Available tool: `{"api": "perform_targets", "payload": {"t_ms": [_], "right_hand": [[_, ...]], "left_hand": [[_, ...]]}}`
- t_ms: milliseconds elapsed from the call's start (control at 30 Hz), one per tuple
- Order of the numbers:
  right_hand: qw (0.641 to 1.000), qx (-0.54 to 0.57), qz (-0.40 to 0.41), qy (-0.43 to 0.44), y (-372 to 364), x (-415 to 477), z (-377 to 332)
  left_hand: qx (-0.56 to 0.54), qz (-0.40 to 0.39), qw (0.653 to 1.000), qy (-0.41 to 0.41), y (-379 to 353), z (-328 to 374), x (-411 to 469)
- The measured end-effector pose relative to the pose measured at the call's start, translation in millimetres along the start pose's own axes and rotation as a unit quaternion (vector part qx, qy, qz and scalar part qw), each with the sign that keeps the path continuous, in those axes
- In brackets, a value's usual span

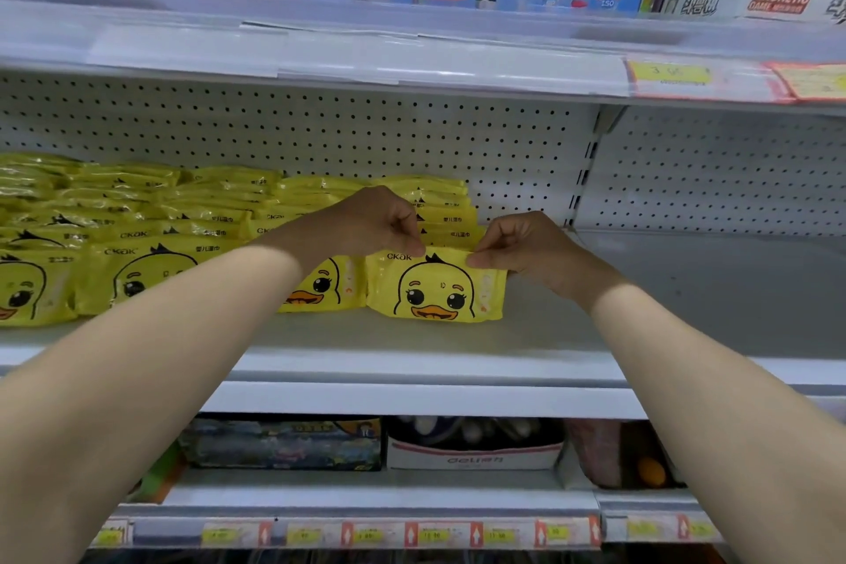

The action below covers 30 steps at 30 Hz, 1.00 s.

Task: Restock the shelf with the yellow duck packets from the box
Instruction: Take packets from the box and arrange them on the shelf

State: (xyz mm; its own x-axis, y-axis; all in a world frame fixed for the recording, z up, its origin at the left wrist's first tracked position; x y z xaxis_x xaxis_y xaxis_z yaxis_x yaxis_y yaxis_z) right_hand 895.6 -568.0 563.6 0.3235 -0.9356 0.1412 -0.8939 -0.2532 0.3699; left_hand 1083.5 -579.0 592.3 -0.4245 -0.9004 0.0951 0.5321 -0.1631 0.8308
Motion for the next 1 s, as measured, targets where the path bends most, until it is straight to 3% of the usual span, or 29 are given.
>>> {"api": "perform_targets", "payload": {"t_ms": [333,500,600,767,1000], "right_hand": [[0.998,-0.052,0.027,-0.016,-6,13,15],[0.996,-0.079,0.035,-0.014,-10,15,15],[0.99,-0.133,0.025,-0.024,-14,14,9],[0.966,-0.247,-0.06,-0.049,-34,6,1],[0.932,-0.361,-0.037,-0.026,-42,6,-7]], "left_hand": [[0.072,0.009,0.997,0.009,-9,-8,4],[0.097,-0.053,0.993,0.035,-25,-15,0],[0.13,-0.072,0.988,0.033,-34,-14,0],[0.144,-0.068,0.987,0.02,-36,-14,3],[0.152,-0.048,0.987,-0.004,-35,-12,-3]]}}
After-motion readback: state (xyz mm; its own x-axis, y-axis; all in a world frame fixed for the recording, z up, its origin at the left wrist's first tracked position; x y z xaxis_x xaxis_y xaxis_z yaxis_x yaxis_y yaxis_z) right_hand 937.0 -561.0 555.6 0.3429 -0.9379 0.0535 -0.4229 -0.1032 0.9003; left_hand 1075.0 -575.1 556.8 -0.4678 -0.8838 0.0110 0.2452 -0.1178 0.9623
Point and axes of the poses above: each hand's wrist, its own x-axis towards the middle knuckle, its own y-axis out of the back of the hand, z = x × y, the point moved 8 cm from there along x, towards the middle knuckle, and after that the axes turned 2 degrees about x, right-handed, at the moved point
